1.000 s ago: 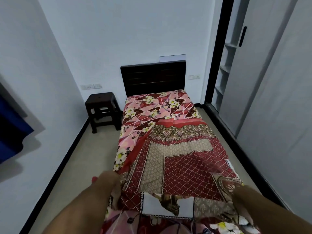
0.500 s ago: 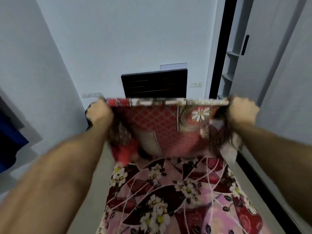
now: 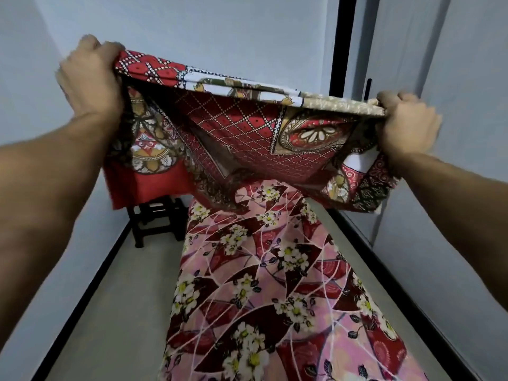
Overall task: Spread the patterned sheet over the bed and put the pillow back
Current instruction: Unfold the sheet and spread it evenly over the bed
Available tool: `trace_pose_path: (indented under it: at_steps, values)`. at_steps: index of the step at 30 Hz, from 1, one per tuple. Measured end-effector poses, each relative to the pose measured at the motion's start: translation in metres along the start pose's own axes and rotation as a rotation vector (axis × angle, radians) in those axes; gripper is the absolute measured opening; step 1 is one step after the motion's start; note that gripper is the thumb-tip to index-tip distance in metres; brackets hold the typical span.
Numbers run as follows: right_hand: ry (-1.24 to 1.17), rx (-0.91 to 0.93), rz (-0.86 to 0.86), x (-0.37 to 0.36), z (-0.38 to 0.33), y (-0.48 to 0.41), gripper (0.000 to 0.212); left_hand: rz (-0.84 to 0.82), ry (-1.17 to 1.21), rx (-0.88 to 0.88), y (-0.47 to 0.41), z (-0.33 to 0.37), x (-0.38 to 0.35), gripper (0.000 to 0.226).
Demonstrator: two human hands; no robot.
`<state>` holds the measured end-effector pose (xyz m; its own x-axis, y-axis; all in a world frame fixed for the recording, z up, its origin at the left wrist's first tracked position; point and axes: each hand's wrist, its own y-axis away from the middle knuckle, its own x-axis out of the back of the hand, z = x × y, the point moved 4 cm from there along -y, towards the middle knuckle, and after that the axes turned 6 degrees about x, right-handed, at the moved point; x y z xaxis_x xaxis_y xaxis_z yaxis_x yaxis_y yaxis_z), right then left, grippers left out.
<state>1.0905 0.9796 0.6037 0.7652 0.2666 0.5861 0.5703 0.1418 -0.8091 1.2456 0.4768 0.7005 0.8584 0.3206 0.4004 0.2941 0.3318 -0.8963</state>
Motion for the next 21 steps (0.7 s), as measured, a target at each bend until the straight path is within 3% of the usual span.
trace_pose_path:
  at_steps: [3, 9, 11, 14, 17, 21]
  values:
    - [0.031, 0.091, -0.057, 0.005, -0.004, 0.02, 0.037, -0.082, -0.045, -0.224, 0.01, -0.018, 0.009, 0.035]
    - [0.132, 0.267, -0.182, 0.007, -0.011, 0.062, 0.029, -0.261, -0.159, -0.459, 0.061, -0.039, 0.033, 0.045]
    - [0.172, 0.364, -0.259, 0.004, -0.015, 0.077, 0.026, -0.345, -0.19, -0.53, 0.081, -0.048, 0.033, 0.038]
    - [0.266, 0.451, -0.465, -0.004, -0.022, 0.098, 0.025, -0.614, -0.247, -0.519, 0.119, -0.058, 0.027, 0.024]
    - [0.337, 0.493, -0.696, -0.016, -0.032, 0.126, 0.028, -0.899, -0.253, -0.357, 0.166, -0.058, 0.018, 0.02]
    - [0.363, 0.507, -0.96, -0.029, -0.044, 0.182, 0.03, -1.199, -0.285, -0.438, 0.259, -0.05, 0.0, 0.025]
